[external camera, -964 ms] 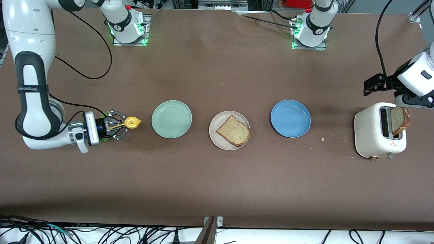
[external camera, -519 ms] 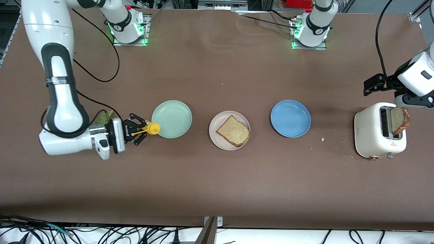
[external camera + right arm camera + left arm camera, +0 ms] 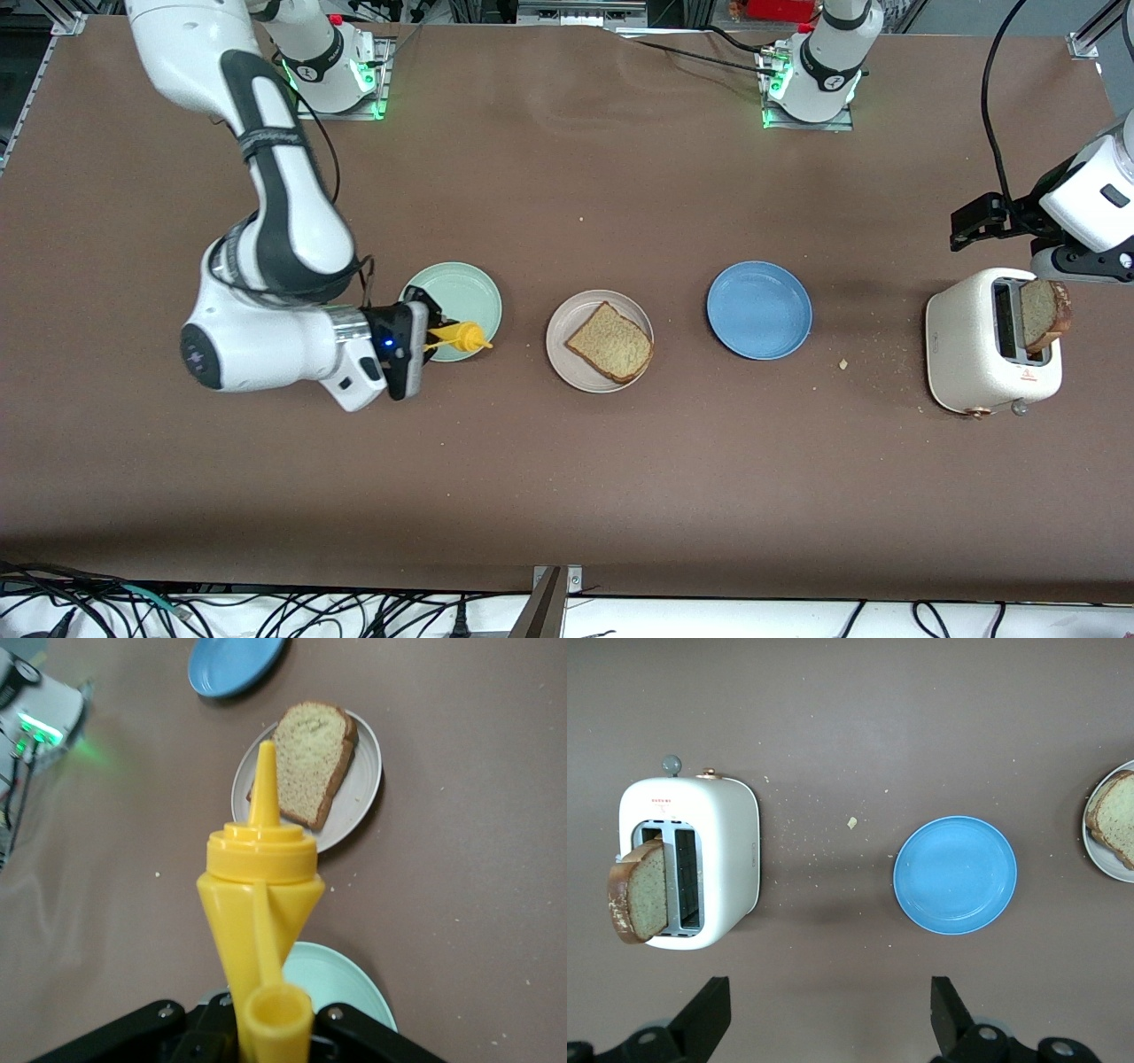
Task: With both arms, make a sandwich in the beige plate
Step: 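Carry the mustard bottle with the right gripper over the beige plate, then hold the mustard bottle above the toast on the beige plate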
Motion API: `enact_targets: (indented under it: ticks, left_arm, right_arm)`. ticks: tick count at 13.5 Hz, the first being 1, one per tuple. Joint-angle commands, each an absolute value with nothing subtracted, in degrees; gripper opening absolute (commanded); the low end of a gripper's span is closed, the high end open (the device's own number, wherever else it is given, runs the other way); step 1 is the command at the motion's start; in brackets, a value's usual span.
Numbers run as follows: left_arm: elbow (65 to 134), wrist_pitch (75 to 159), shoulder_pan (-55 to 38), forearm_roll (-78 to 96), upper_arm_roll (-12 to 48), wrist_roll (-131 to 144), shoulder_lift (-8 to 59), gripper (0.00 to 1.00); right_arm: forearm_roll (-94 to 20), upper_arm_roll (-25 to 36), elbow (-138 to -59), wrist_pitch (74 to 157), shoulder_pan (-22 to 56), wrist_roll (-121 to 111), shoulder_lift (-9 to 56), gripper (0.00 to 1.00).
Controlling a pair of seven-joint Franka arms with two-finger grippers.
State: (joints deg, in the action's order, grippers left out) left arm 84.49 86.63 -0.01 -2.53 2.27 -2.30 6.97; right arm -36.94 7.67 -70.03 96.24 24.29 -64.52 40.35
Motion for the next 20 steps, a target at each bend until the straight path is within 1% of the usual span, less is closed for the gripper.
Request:
enact_targets:
  ticks: [1,3,6,10,20]
  left_arm:
    - [85.43,87.36,0.26,-1.67,2.2,-2.99,6.06,1.0]
    - [85.43,87.45,0.26,-1.67,2.2,-3.08,6.06,1.0]
    - [85.43,87.36,0.26,-1.67,2.2,-2.99,6.06,1.0]
    - [85.43,87.36,0.35,-1.67,2.2,-3.08,6.06,1.0]
    - [85.34,87.45,0.35,-1.67,2.2,-3.08,6.06,1.0]
  right_arm:
    - [-28.6,8.09,-69.08,96.59,28.73,-58.29,39.99,0.0]
    - [-22.79,8.09,-69.08,97.12,32.33,-54.69,39.9,0.0]
    - [-8.74,8.0,-69.08,97.2,39.96,-49.85,39.9,0.0]
    - [-2.74,8.0,-69.08,97.29,43.41,-43.08,40.34,0.0]
    - [-1.93,8.0,-69.08,97.29,43.86,-41.57,40.08,0.0]
